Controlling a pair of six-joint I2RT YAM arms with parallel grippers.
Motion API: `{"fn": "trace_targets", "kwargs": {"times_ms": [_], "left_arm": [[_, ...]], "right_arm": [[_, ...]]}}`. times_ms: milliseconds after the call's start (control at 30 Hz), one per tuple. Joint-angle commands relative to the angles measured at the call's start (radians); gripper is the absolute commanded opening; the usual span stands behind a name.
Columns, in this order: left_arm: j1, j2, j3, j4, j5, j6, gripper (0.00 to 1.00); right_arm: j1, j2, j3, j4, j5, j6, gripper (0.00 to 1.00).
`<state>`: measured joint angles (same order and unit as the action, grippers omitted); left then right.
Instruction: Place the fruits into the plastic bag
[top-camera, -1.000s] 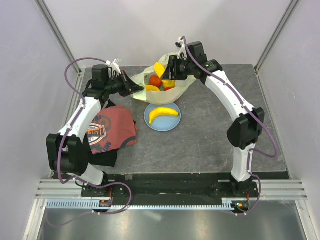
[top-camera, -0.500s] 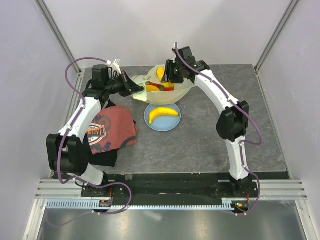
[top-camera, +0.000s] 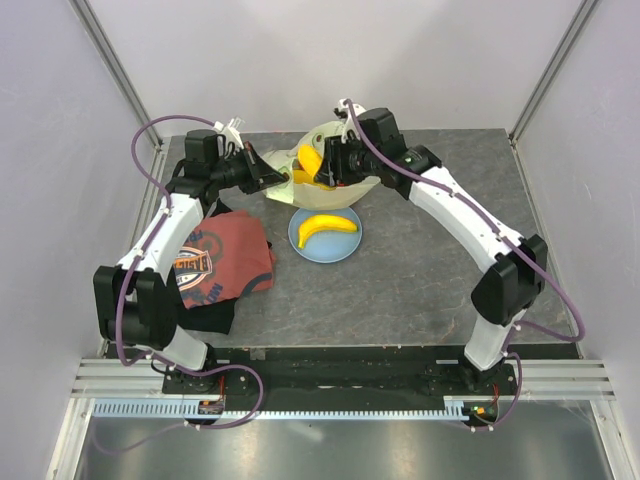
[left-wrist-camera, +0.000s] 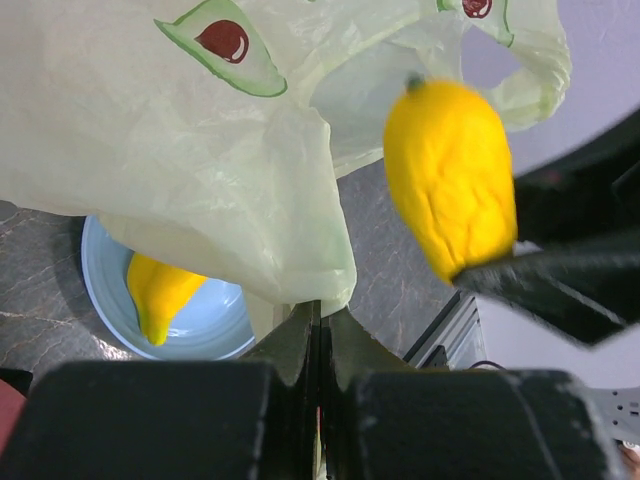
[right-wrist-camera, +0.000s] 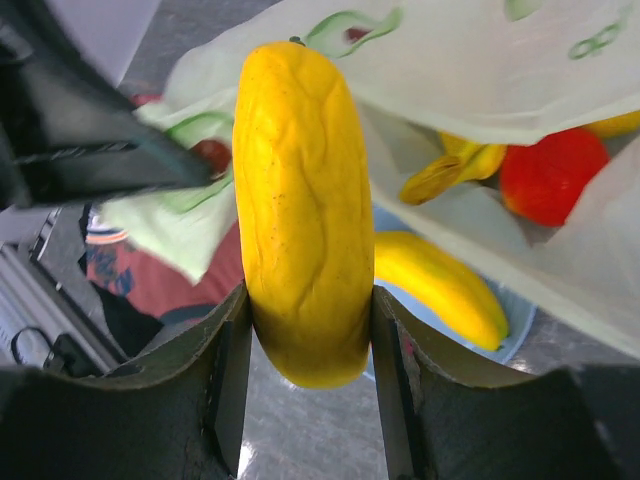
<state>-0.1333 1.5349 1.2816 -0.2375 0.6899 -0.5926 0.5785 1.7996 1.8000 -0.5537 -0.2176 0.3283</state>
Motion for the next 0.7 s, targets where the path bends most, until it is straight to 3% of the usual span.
{"fn": "trace_targets", "kwargs": {"times_ms": [0,333,667], "left_arm": [[-0.005,0.019,0.035,0.010,0.011,-0.016,0.02],[-0.005,-0.001,0.025,0.007,0.020,-0.012,0.02],[-0.005,-0.035,-0.021,0.007,0.019,-0.009,0.01]], "right_arm": [[0.030,0.000,-0.062,-0.020,-0.026,-0.034,0.00],[0.037,0.142,0.067,-0.150,0.110,-0.037,0.00],[-0.015,0.224,0.223,-0.134,0.075,0.101,0.00]]}}
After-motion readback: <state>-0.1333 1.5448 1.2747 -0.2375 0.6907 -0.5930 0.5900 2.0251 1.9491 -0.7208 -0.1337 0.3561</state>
